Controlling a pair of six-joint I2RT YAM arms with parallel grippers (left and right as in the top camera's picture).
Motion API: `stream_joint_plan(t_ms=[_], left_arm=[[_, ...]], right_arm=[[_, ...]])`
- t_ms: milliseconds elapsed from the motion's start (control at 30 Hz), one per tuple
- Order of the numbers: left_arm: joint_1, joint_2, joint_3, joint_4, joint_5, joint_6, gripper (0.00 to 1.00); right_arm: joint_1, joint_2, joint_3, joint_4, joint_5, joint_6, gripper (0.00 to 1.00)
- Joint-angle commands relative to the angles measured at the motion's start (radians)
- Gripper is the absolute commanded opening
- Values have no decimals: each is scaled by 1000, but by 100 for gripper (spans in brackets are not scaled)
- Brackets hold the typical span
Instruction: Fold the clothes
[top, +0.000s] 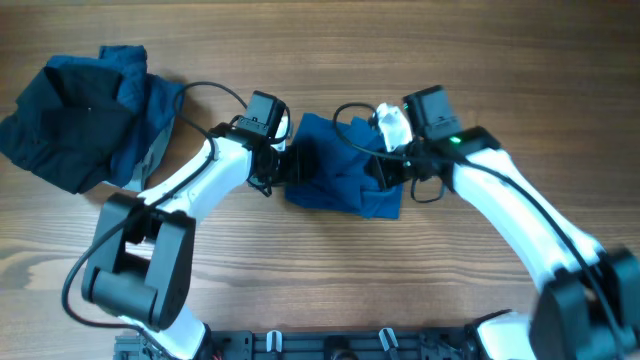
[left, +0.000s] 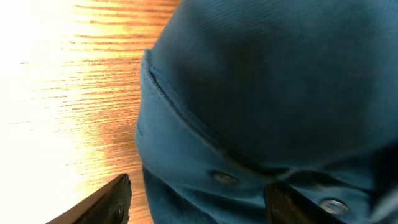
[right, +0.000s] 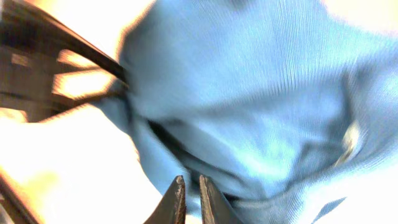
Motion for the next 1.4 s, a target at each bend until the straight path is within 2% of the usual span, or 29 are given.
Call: stream_joint_plan(t_ms=[0, 133, 233, 433, 467, 500, 633, 800, 967, 1133, 1267, 1367], left_arm=[[1, -84, -10, 6, 1, 2, 71], [2, -94, -10, 10, 1, 2, 72], [2, -95, -10, 9, 1, 1, 76], [19, -95, -10, -18, 1, 1, 86], [31, -95, -10, -22, 1, 1, 91], [41, -95, -10, -21, 2, 1, 100], [92, -95, -10, 10, 18, 1, 100], [162, -79, -10, 140, 220, 2, 100], [167, 27, -10, 212, 425, 2, 100], [140, 135, -10, 260, 497, 0, 100], [126, 227, -10, 390, 665, -6, 100], [95, 291, -10, 459, 675, -61, 100]], right_arm=[[0, -66, 1, 87, -66, 94, 4], [0, 23, -16, 274, 3, 151, 4], [-2, 125, -16, 318, 95, 196, 4], [-14, 336, -16, 235, 320, 291, 4], [-24, 356, -16, 217, 348, 304, 4], [-32, 366, -16, 208, 354, 304, 4], [-46, 347, -15, 192, 310, 228, 4], [-47, 301, -15, 146, 336, 222, 4], [-72, 296, -15, 127, 296, 203, 4], [-74, 293, -15, 114, 247, 169, 4], [-74, 292, -15, 108, 247, 169, 4], [-74, 292, -15, 105, 247, 169, 4]])
